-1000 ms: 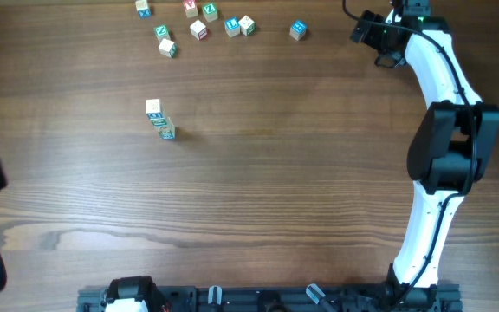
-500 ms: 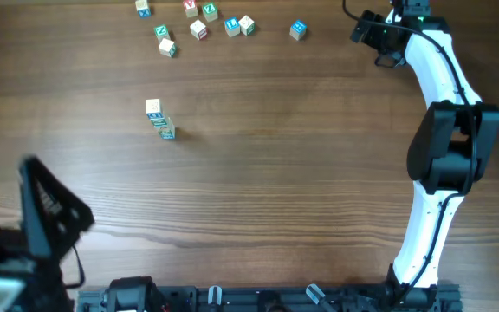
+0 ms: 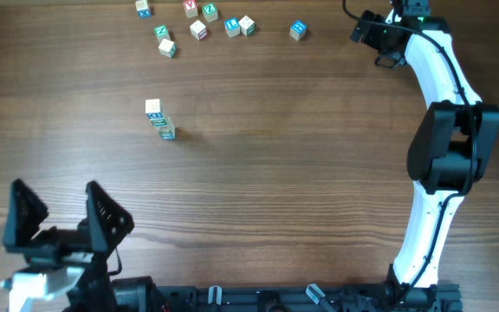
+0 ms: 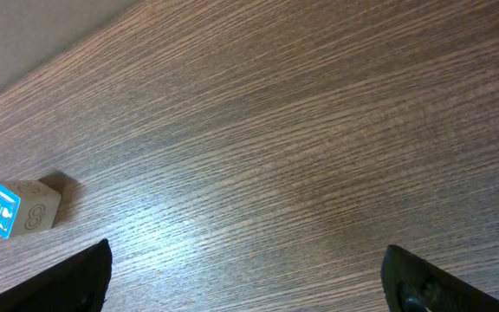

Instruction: Form a tower

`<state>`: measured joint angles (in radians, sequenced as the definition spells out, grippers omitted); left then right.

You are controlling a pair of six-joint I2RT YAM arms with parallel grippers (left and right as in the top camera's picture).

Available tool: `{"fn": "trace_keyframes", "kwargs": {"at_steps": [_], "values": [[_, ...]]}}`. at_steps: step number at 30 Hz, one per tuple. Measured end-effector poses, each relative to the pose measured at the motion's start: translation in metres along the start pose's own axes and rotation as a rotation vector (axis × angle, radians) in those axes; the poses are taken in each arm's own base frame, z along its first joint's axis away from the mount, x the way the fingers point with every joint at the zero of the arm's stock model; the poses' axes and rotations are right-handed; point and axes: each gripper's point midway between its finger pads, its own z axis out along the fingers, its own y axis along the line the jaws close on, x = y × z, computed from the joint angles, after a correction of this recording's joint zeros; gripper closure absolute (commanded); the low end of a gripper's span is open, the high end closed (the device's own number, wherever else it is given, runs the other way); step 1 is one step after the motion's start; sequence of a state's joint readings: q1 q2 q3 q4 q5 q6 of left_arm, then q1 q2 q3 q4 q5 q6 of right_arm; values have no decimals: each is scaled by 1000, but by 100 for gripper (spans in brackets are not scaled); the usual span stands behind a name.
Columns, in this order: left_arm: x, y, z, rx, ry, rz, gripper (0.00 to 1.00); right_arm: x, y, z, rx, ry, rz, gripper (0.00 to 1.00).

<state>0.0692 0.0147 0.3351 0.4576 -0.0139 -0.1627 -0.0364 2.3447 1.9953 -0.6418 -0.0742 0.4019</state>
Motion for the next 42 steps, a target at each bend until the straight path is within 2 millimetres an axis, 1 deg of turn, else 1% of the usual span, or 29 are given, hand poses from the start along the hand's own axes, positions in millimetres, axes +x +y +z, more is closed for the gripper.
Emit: {"fn": "trace_keyframes", "kwargs": {"at_steps": [2, 5, 7, 8, 9, 14, 16, 19, 21, 22, 24, 25, 26, 42], "values": [[27, 6, -4, -13, 56, 1, 0, 0, 0, 0, 0, 0, 0, 0], [53, 13, -9, -26, 110, 2, 0, 0, 0, 0, 0, 0, 0, 0], [79, 19, -16, -39, 166, 2, 0, 0, 0, 0, 0, 0, 0, 0], [87, 21, -18, -43, 182, 3, 0, 0, 0, 0, 0, 0, 0, 0], [99, 23, -22, -49, 208, 3, 0, 0, 0, 0, 0, 0, 0, 0], [130, 31, -34, -66, 283, 4, 0, 0, 0, 0, 0, 0, 0, 0], [149, 36, -41, -81, 344, 5, 0, 0, 0, 0, 0, 0, 0, 0], [173, 41, -52, -101, 429, 6, 0, 0, 0, 0, 0, 0, 0, 0], [196, 47, -65, -125, 531, 8, 0, 0, 0, 0, 0, 0, 0, 0], [211, 51, -75, -142, 600, 9, 0, 0, 0, 0, 0, 0, 0, 0], [230, 55, -90, -163, 694, 10, 0, 0, 0, 0, 0, 0, 0, 0], [245, 59, -105, -184, 782, 11, 0, 0, 0, 0, 0, 0, 0, 0], [255, 62, -115, -195, 832, 12, 0, 0, 0, 0, 0, 0, 0, 0], [254, 61, -115, -195, 830, 12, 0, 0, 0, 0, 0, 0, 0, 0]]}}
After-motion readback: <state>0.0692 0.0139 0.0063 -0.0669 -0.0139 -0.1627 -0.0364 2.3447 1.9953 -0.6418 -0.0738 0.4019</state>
